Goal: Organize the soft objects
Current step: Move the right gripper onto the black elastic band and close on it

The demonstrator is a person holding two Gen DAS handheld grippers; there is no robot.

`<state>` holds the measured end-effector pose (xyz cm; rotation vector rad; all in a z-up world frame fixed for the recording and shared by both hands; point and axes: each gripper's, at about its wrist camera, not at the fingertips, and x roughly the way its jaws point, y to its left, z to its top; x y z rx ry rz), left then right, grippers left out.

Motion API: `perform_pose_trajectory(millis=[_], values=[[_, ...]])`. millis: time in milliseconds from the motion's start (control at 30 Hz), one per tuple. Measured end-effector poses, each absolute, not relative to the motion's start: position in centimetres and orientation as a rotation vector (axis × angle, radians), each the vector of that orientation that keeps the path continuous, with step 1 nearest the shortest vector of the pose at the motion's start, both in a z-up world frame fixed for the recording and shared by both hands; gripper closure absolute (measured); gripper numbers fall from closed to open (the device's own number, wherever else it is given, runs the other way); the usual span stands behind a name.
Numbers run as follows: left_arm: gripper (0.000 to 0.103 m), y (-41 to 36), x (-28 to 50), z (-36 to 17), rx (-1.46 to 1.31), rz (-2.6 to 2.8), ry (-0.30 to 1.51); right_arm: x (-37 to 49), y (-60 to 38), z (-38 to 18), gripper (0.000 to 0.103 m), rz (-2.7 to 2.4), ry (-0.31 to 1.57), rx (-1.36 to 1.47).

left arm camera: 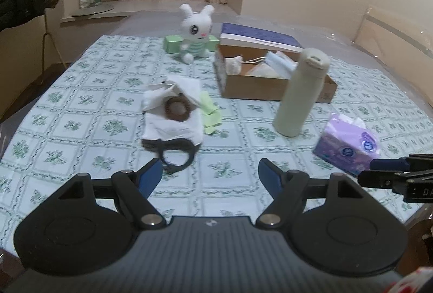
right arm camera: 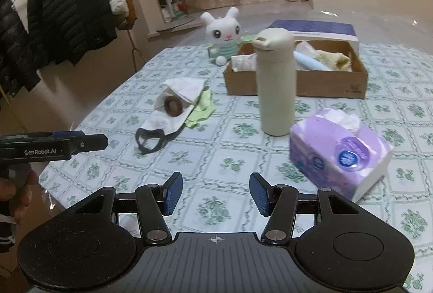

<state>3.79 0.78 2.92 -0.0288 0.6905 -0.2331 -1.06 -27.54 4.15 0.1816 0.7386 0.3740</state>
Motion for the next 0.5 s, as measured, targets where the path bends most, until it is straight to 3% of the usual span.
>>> perform_pose_trajectory(millis=[500], values=[[0.028,6.3,7.5,-0.2,0.001,-0.185,0.737,3.6,-21.2,1.8,0.048,0.45,0.741,0.14]])
